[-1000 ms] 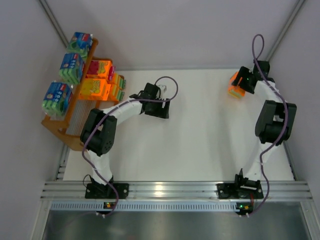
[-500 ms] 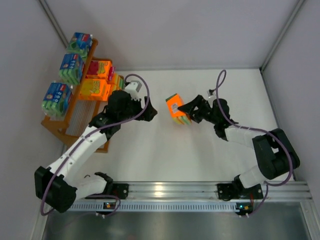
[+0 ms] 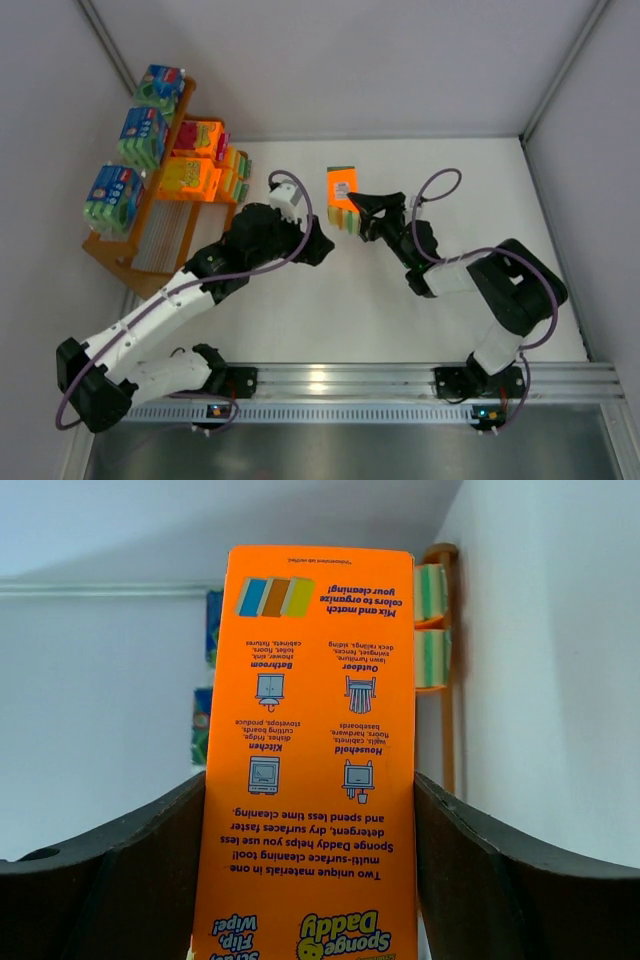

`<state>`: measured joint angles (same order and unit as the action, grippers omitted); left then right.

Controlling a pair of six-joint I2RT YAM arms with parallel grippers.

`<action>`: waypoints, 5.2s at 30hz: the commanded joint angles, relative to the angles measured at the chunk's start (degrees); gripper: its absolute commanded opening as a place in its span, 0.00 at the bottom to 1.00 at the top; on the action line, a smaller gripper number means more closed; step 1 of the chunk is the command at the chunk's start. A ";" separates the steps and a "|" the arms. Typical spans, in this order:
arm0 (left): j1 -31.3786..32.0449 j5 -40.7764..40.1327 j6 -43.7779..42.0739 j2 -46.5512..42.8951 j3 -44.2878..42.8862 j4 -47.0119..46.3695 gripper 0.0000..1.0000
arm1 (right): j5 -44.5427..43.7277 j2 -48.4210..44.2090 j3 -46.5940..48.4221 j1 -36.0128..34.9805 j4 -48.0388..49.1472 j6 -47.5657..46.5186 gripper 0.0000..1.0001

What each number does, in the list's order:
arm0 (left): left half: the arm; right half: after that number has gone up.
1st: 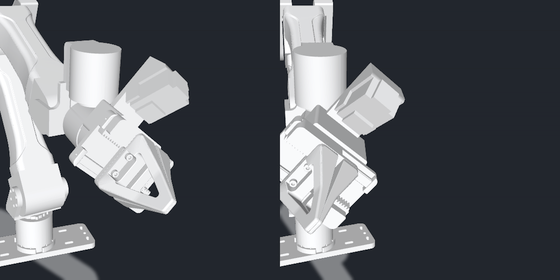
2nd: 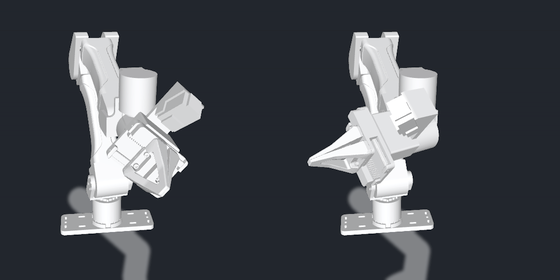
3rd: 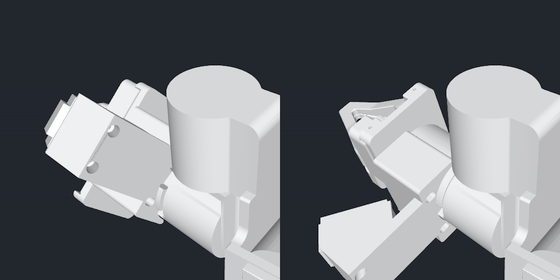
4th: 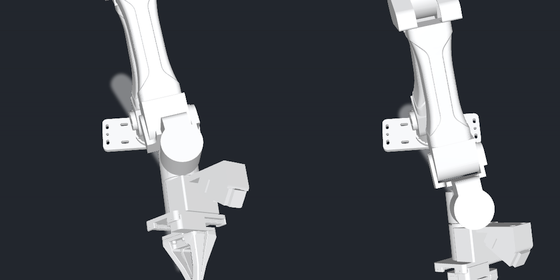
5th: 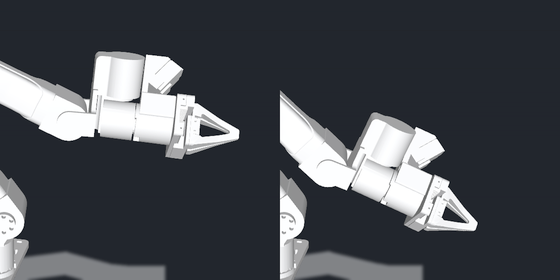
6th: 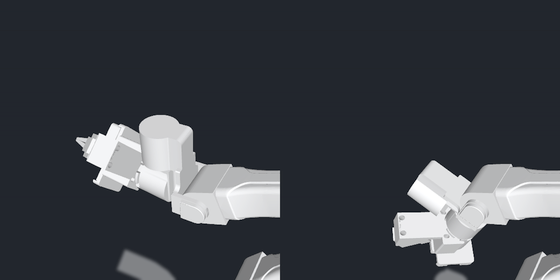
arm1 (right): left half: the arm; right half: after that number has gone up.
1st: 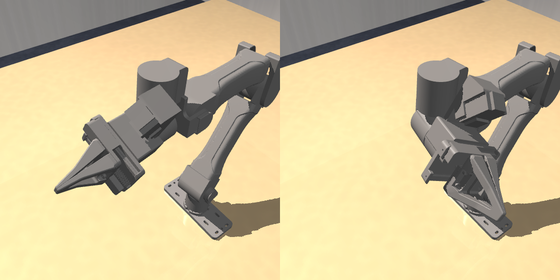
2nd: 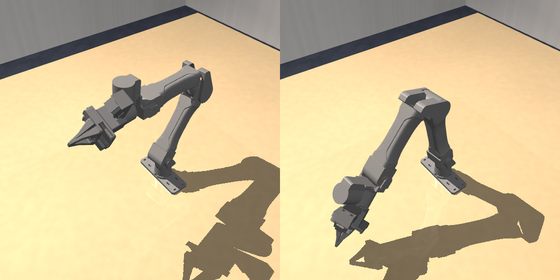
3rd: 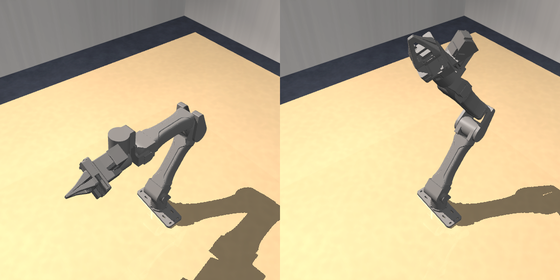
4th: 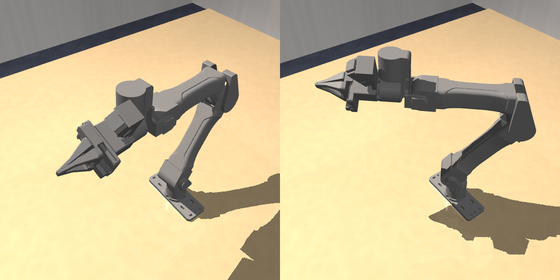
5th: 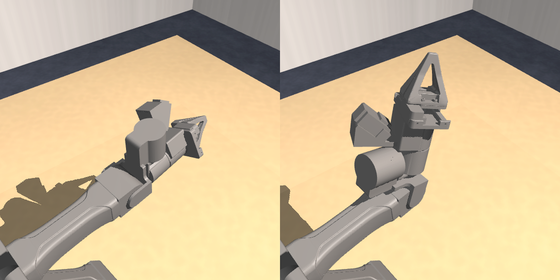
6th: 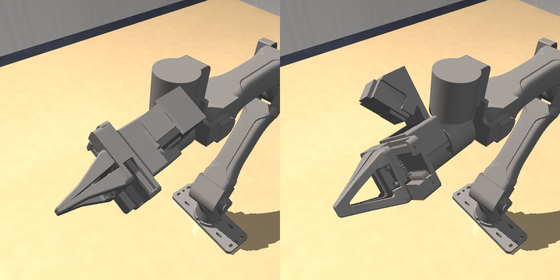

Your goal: Place and organize the cleaning sponges onto the shelf

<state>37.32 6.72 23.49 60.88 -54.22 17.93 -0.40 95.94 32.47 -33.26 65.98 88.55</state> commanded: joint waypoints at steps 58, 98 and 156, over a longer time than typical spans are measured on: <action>-2.95 -20.79 18.00 -9.38 27.76 -8.35 0.73 | -4.52 6.44 47.59 -14.38 -91.99 -59.90 0.99; -5.95 -1.01 -1.51 -13.86 19.50 -8.79 0.73 | 23.26 9.88 23.96 -4.54 -45.86 -19.67 0.70; 23.94 -33.62 -50.29 3.36 16.42 -17.32 0.52 | 37.06 1.36 18.95 -1.37 -41.71 8.49 0.66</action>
<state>61.93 -26.52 -25.69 63.57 -37.82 4.23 35.09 100.88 51.09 -33.80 21.58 96.66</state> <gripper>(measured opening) 0.539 0.668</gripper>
